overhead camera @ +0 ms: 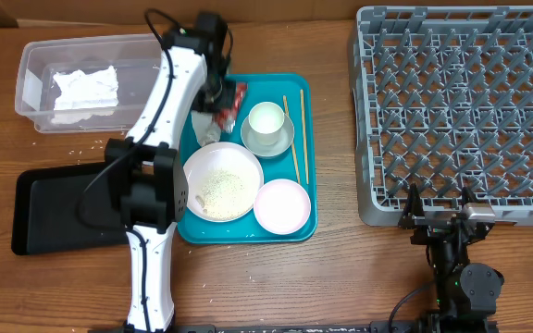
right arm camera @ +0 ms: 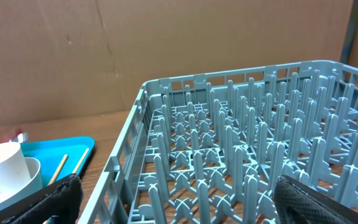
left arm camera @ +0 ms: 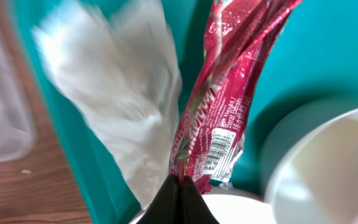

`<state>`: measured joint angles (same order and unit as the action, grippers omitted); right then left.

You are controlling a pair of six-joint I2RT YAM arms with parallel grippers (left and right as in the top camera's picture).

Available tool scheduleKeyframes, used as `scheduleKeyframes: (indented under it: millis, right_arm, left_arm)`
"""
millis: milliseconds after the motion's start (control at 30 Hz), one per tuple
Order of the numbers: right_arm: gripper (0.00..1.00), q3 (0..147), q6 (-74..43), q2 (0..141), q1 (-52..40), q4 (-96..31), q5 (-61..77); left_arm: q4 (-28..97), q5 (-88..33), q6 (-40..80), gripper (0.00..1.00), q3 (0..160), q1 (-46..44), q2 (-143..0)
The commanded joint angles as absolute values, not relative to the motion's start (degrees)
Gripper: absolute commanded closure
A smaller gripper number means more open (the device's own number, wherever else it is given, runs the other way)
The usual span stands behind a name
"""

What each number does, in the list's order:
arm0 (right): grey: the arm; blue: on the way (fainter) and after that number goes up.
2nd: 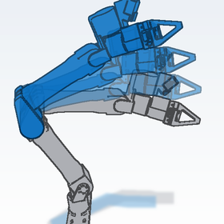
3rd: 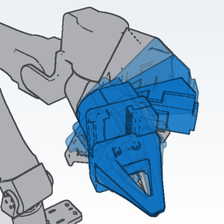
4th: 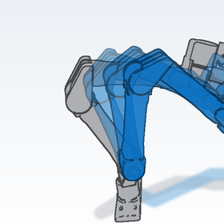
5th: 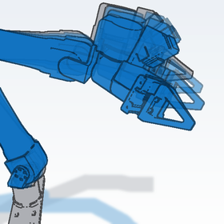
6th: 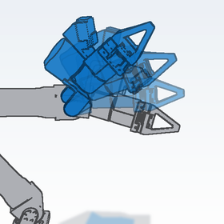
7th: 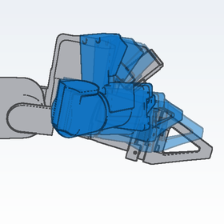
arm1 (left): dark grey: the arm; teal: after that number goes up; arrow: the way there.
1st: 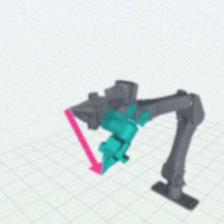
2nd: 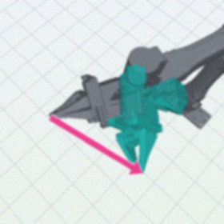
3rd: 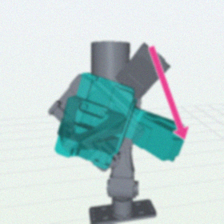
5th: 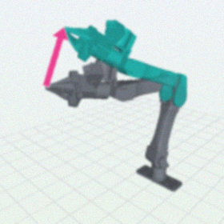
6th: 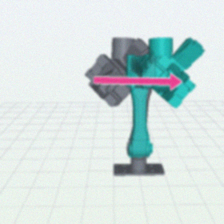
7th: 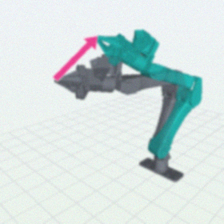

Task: Sort waste into correct bins and load items into the dishwasher
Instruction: 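Move the red wrapper left and drop it into the clear bin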

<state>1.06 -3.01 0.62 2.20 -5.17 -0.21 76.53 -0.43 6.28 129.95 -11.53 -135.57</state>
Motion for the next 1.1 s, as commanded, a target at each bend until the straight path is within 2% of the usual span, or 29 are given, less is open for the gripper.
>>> scheduleKeyframes:
  millis: [0,233,567,600,667,700,733,767,800,900,1000,1067]
  right_arm:
    - [0.00,0.47,-2.96,0.16,1.93,-4.80,-0.30]
    - [0.00,0.47,-2.96,0.16,1.93,-4.80,-0.30]
    - [0.00,0.47,-2.98,0.16,1.93,-4.80,-0.30]
    - [0.00,0.47,-2.98,0.16,1.93,-4.80,-0.30]
    - [0.00,0.47,-2.96,0.16,1.93,-4.80,-0.30]
    - [0.00,0.47,-2.96,0.16,1.93,-4.80,-0.32]
    - [0.00,0.47,-2.96,0.16,1.93,-4.80,-0.32]
    - [0.00,0.47,-2.96,0.16,1.93,-4.80,-0.32]
    - [0.00,0.47,-2.96,0.16,1.93,-4.80,-0.32]
    - [0.00,0.47,-2.96,0.16,1.93,-4.80,-0.32]
    - [0.00,0.47,-2.96,0.16,1.93,-4.82,-0.30]
    - [0.00,0.47,-2.98,0.16,1.93,-4.80,-0.30]
  left_arm:
    - [79.37,-4.32,13.19,0.96,143.70,-9.52,-134.82]
    - [82.30,-5.06,27.20,0.96,162.12,-2.98,-134.82]
    - [82.85,4.49,53.08,0.96,153.95,5.87,-134.91]
    - [82.83,4.47,54.78,0.90,153.12,6.26,-134.91]
    - [82.63,4.19,58.28,0.38,151.48,7.11,-134.91]
    - [82.63,3.81,58.83,0.17,151.13,7.25,-134.91]
    - [82.63,3.14,58.74,0.04,150.91,7.46,-134.91]
    - [82.63,2.44,58.70,0.01,150.89,7.53,-134.91]
    - [82.46,1.17,57.60,0.02,150.91,7.53,-134.89]
    - [80.60,-5.72,49.98,0.16,150.91,7.44,-134.89]
    - [78.43,-16.97,38.85,0.18,150.91,6.72,-134.89]
    - [77.54,-23.51,31.77,0.24,150.91,5.58,-134.89]
